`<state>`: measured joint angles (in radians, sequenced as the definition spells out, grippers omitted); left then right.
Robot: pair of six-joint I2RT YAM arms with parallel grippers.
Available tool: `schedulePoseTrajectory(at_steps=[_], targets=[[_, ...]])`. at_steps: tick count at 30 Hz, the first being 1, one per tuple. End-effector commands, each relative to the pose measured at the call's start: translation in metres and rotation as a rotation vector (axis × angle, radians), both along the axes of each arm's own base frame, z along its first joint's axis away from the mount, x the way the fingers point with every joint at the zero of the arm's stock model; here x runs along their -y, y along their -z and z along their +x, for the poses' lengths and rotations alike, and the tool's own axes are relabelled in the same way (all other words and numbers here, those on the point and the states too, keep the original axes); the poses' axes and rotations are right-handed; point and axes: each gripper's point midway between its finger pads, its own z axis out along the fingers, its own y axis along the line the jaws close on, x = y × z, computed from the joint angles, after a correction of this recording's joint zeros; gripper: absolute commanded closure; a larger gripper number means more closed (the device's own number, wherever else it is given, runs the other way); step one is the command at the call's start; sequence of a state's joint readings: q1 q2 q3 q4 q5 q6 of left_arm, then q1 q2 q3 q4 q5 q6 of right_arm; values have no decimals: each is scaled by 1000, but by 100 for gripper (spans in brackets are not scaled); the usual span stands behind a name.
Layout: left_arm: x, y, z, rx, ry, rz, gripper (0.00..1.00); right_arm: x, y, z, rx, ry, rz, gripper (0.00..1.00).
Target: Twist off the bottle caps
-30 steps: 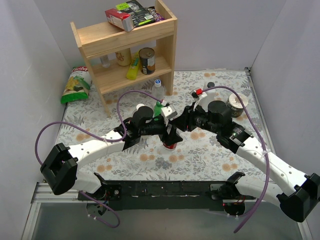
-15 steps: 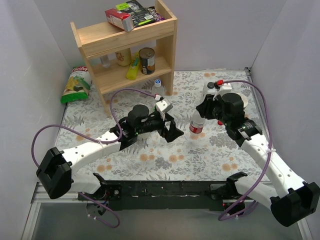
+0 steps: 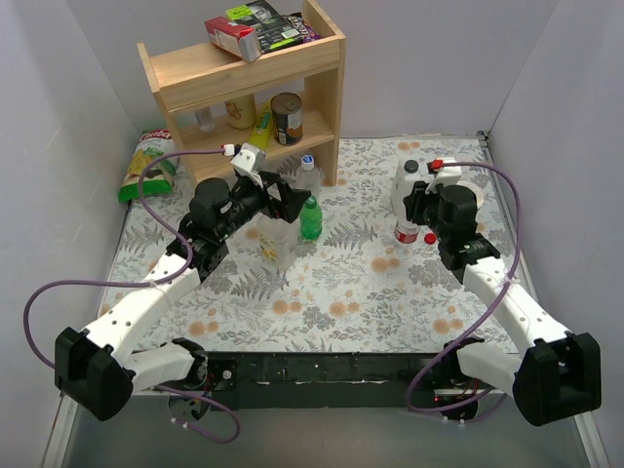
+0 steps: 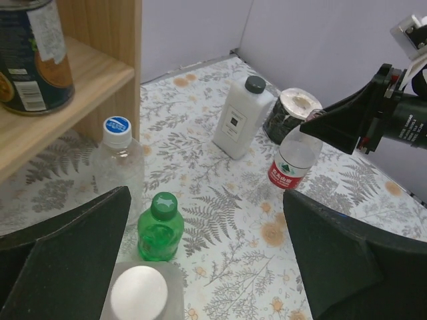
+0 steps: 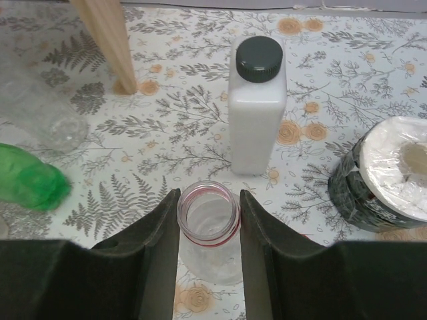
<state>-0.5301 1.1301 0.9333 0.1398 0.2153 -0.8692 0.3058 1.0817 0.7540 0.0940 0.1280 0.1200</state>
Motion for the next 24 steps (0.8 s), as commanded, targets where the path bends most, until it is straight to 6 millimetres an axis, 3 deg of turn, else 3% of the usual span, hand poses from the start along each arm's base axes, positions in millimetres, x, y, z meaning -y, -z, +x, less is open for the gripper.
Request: schedulePoseTrajectory(at_steps=[1, 7, 13, 24], targets=[[-25, -3, 13, 66, -135, 69, 2, 7, -20, 17, 152, 8, -14, 99], [-26, 7, 16, 54, -144, 87, 2, 12, 1, 23, 156, 14, -49, 99], [-22, 14, 16, 40, -125, 88, 2, 8, 4, 27, 186, -2, -46, 99], [-21, 14, 15, 43, -117, 86, 2, 10, 34, 23, 145, -7, -72, 99]])
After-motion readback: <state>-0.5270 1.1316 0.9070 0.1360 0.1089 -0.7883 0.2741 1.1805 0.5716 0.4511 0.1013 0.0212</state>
